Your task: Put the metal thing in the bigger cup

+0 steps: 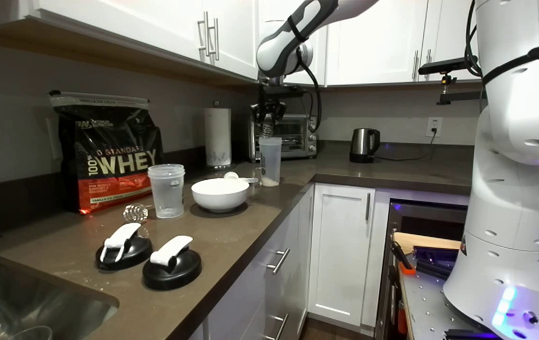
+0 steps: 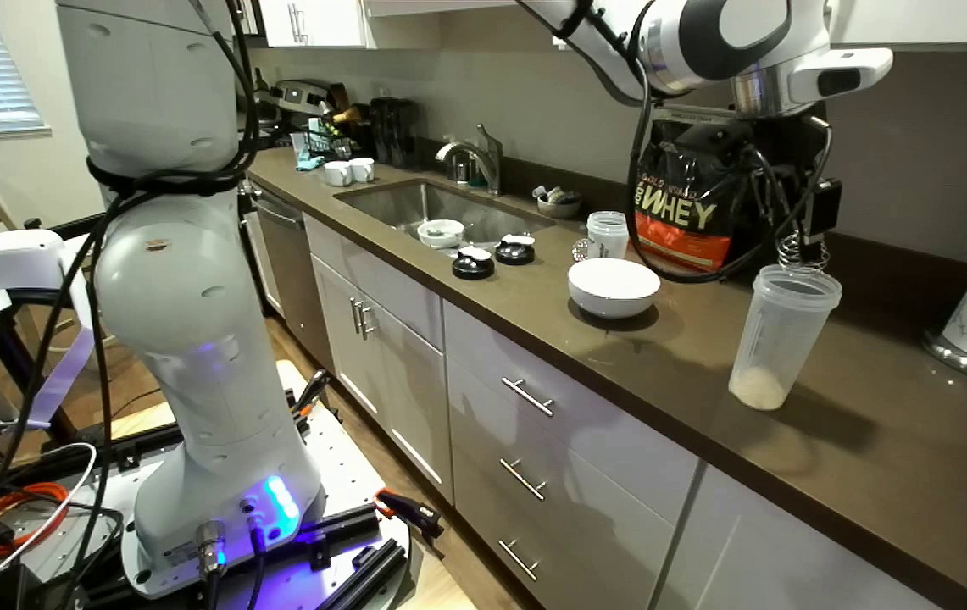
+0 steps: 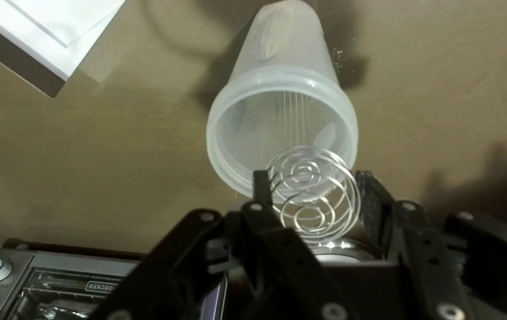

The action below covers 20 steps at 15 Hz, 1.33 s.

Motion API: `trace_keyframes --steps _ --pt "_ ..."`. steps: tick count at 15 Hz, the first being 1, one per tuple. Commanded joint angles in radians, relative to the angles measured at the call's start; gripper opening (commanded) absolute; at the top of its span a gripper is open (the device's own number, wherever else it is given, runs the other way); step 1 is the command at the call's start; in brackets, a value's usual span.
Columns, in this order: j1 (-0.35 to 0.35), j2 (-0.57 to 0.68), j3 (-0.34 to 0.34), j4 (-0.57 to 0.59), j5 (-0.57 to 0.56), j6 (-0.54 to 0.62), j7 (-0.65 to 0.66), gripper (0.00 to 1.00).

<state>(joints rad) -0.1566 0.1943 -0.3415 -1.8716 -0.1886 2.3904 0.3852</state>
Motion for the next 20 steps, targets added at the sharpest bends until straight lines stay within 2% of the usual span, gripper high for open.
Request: trace_keyframes --steps 1,2,5,7,20 --pt "-0.01 -0.029 0.006 -0.027 -0.042 -0.014 0.039 0.76" --pt "-0.01 -0.03 0.006 -0.027 -0.043 -0.016 0.04 0.79" --pt "-0.008 -0.036 0.005 -0.023 -0.052 -0.021 0.044 0.97" --pt "-0.009 -0.042 0.006 -0.022 -0.059 -0.023 0.05 1.0" --pt "-0.024 -0.112 0.052 -0.02 0.024 -0.165 -0.037 1.0"
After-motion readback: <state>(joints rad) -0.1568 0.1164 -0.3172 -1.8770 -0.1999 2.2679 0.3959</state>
